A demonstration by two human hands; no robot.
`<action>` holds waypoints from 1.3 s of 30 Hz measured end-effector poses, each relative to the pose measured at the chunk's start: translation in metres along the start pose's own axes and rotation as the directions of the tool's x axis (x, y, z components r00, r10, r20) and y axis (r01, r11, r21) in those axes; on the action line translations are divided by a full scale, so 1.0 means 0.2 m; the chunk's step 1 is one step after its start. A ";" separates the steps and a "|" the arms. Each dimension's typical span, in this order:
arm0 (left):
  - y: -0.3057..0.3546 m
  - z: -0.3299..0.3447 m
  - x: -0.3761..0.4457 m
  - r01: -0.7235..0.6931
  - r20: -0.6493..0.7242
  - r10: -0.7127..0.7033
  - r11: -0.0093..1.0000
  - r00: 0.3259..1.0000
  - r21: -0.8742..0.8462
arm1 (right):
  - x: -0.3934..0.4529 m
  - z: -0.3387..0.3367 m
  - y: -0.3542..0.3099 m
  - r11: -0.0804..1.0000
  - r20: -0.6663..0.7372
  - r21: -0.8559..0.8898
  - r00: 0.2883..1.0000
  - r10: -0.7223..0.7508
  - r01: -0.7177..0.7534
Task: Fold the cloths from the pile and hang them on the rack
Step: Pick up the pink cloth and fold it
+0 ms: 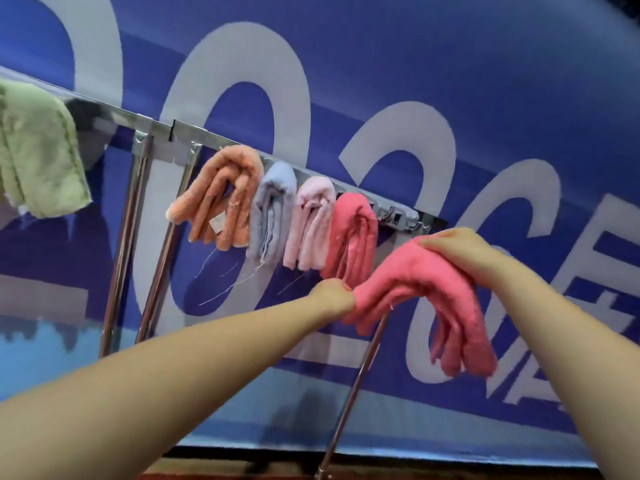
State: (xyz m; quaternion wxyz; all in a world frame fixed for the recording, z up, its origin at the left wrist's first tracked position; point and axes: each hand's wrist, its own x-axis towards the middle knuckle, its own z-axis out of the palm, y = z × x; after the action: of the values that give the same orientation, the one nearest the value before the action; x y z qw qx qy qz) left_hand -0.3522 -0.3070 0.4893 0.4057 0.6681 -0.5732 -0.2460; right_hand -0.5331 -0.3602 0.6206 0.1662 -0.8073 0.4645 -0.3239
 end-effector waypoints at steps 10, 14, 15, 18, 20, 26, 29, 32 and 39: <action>0.45 0.03 0.43 0.054 -0.084 -0.077 0.969 0.994 -0.240 | 0.51 -0.02 0.01 0.994 0.026 -0.094 0.998 -0.057 0.060; 0.36 0.03 0.56 0.027 -0.255 -0.116 0.944 0.960 -0.329 | 0.68 0.00 -0.07 0.985 0.130 -0.025 0.977 -0.169 0.173; 0.33 0.03 0.56 -0.012 -0.287 -0.092 0.940 0.954 -0.342 | 0.72 0.01 -0.10 0.980 0.144 -0.028 0.971 -0.189 0.195; 0.28 0.05 0.54 -0.111 -0.312 -0.001 0.933 0.950 -0.342 | 0.86 0.02 -0.14 0.967 0.150 -0.065 0.961 -0.234 0.245; 0.26 0.07 0.57 -0.158 -0.306 0.048 0.924 0.951 -0.349 | 0.93 0.05 -0.13 0.968 0.137 -0.087 0.965 -0.224 0.237; 0.25 0.08 0.62 -0.169 -0.327 0.039 0.910 0.944 -0.379 | 0.98 0.19 0.00 0.987 0.023 0.112 0.993 -0.116 0.113; 0.25 0.09 0.64 -0.151 -0.331 0.008 0.900 0.944 -0.408 | 0.97 0.22 0.02 0.976 -0.117 0.200 0.991 -0.065 0.087; 0.26 0.09 0.64 -0.153 -0.349 -0.011 0.885 0.937 -0.441 | 0.96 0.22 0.04 0.982 -0.175 0.168 0.983 -0.053 0.083; 0.28 0.07 0.60 -0.177 -0.307 0.015 0.843 0.952 -0.507 | 0.83 0.19 0.09 0.995 -0.139 0.063 0.988 -0.063 0.072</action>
State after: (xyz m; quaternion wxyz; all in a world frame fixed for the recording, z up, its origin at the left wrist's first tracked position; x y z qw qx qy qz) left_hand -0.3691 -0.4282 0.5447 0.6654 0.5292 -0.4504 -0.2725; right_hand -0.4594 -0.5134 0.6446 0.1502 -0.7923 0.4358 -0.3997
